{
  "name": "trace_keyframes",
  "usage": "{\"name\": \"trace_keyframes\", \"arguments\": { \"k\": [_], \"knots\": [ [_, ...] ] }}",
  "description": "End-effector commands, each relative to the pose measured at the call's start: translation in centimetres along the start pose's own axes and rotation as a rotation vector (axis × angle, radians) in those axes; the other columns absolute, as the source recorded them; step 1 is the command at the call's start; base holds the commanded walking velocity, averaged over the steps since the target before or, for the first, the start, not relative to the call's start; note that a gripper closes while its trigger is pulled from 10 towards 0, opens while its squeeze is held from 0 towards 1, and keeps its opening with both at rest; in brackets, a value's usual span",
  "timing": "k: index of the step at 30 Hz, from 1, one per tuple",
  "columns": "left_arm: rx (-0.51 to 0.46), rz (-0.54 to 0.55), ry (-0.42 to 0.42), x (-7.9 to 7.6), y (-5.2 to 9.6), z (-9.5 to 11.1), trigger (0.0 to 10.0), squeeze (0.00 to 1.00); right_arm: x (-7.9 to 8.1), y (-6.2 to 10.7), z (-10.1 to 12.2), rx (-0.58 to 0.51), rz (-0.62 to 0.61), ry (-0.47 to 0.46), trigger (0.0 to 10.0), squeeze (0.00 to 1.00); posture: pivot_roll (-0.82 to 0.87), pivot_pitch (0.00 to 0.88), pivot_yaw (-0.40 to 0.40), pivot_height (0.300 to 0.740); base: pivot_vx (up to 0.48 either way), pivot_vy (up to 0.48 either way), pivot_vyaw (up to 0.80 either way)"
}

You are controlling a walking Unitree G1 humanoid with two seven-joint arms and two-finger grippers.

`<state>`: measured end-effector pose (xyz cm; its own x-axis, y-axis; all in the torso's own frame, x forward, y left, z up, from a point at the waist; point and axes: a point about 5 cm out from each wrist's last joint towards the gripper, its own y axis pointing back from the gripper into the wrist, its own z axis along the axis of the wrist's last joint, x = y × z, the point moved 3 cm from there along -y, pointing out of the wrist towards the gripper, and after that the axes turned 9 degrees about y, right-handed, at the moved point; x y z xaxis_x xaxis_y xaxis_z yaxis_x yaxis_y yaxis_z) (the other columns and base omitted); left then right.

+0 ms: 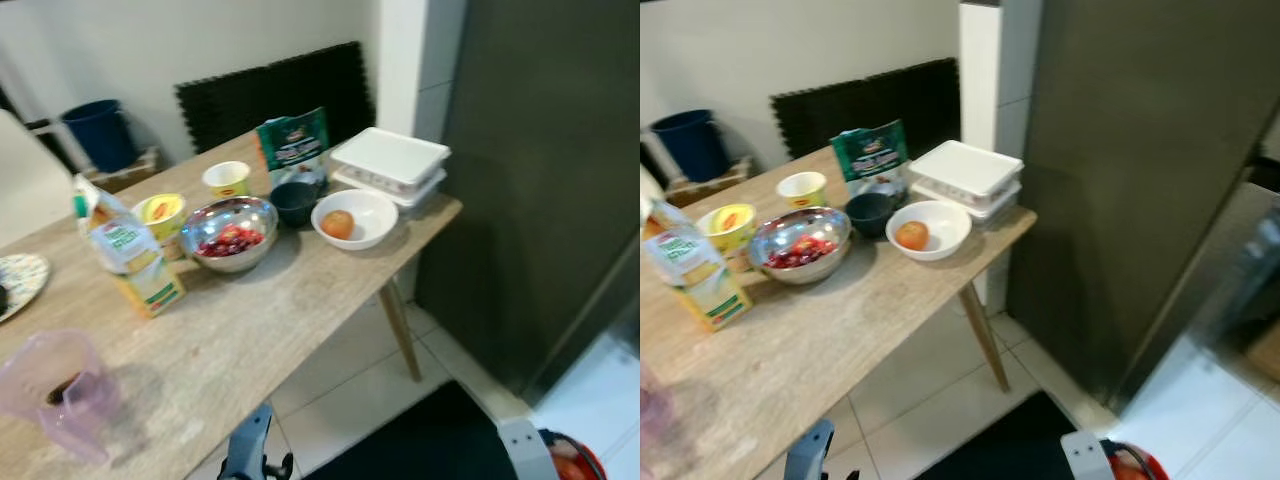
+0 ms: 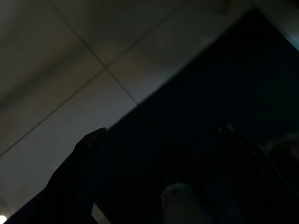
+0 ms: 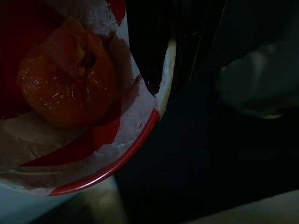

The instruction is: Restocking fridge

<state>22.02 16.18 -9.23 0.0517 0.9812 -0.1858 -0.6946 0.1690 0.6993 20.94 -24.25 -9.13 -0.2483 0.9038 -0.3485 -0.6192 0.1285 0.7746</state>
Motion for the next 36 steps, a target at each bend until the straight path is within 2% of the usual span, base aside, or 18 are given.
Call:
{"name": "trace_keyframes", "arguments": {
  "k": [1, 14, 36],
  "knots": [
    [0.003, 0.003, -0.018, 0.3, 0.0, 0.3, 10.0, 0.00, -0.2, 0.1, -0.6, 0.013, -0.009, -0.009, 10.0, 0.00, -0.09, 0.054, 0.094, 0.740, 0.000, 0.000, -0.80],
    [-0.002, -0.010, -0.034, 0.1, -0.2, 0.8, 10.0, 0.00, -0.3, 0.1, -0.8, 0.023, -0.015, -0.033, 10.0, 0.00, -0.10, 0.055, 0.101, 0.740, 0.000, 0.000, -0.80],
    [-0.027, -0.036, -0.034, -0.9, -0.5, 1.4, 10.0, 0.00, -0.8, 0.2, -1.0, 0.033, -0.004, -0.010, 10.0, 0.00, -0.10, 0.058, 0.094, 0.740, 0.000, 0.000, -0.76]
  ]
}}
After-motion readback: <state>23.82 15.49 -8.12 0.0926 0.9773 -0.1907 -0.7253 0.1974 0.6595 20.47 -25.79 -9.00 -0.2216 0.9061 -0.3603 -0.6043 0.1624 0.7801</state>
